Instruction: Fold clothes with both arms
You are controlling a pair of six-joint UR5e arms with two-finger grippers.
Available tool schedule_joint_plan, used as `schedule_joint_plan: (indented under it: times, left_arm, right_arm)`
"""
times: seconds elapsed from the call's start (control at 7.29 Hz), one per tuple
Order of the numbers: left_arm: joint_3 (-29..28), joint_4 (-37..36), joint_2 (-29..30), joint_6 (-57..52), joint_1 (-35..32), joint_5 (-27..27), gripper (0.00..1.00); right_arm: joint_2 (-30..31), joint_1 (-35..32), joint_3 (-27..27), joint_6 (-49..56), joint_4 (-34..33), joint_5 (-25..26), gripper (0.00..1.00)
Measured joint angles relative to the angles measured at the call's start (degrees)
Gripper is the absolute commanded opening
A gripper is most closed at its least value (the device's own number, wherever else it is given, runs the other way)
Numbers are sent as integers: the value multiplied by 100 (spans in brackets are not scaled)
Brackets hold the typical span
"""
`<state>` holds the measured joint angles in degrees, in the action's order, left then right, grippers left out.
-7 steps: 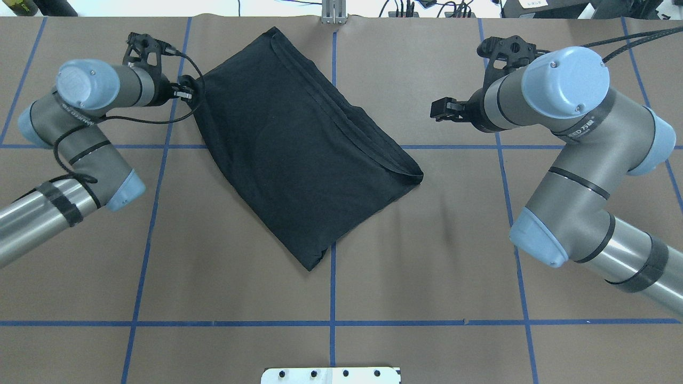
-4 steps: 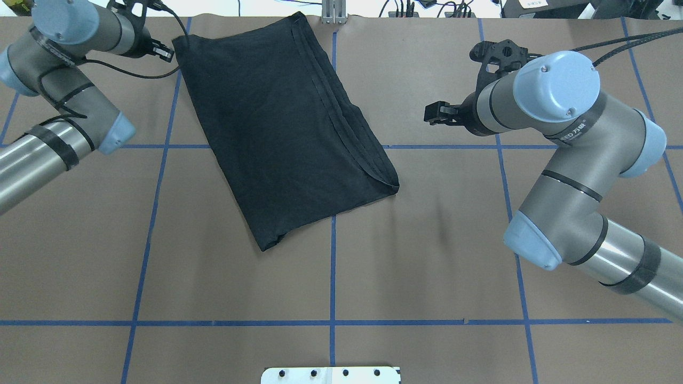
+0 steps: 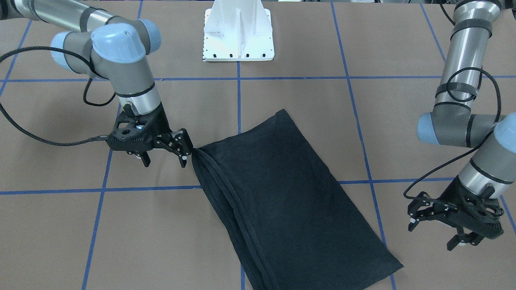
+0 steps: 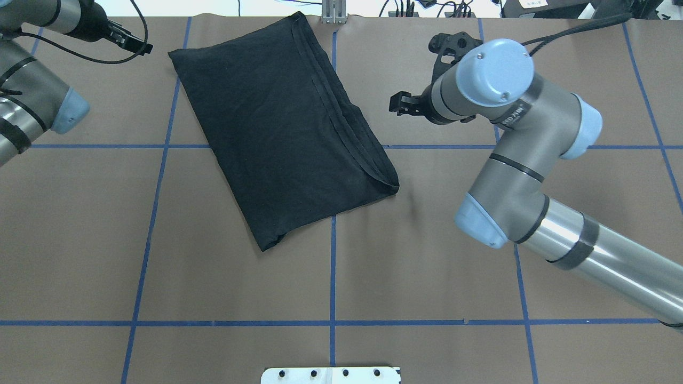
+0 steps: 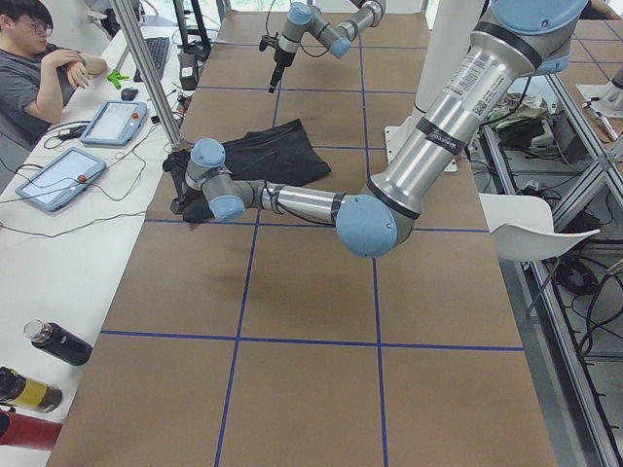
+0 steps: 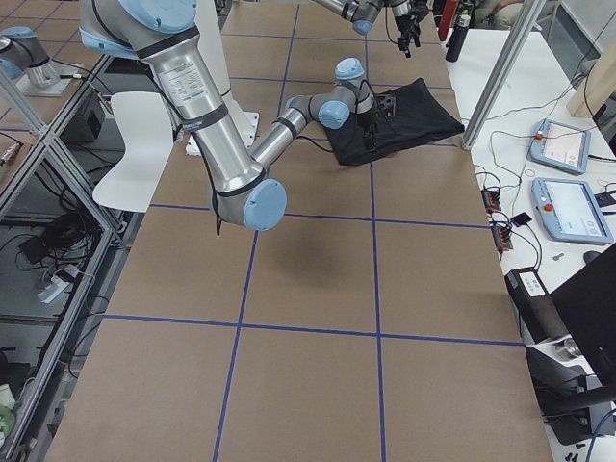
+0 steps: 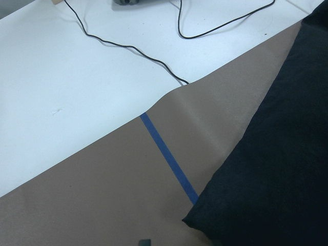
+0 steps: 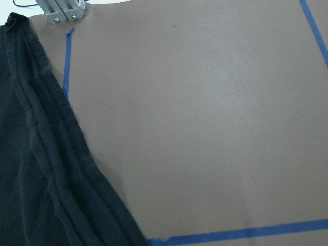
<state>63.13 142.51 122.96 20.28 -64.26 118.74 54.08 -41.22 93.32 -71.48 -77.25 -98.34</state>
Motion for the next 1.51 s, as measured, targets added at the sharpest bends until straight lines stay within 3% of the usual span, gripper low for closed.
schedule_joint_plan:
  times: [0.41,0.69,1.1,1.51]
  left_arm:
    - [488,52,-291,984,100,96,100]
    - [558,72,-312,1323,230,82,100]
    - [565,75,-372,1388,279,76,100]
    - [561,77,-396,1391,285,17,100]
  right_arm:
    - [-913,89,-1599,-789,972,304,94]
    - [-1370,291,-2533,-1092,1510,616,85]
    - [-1458,580,-2932,-1208,1638,914,81]
    - [-1510,731,-3140,-1229,1641,1084,66]
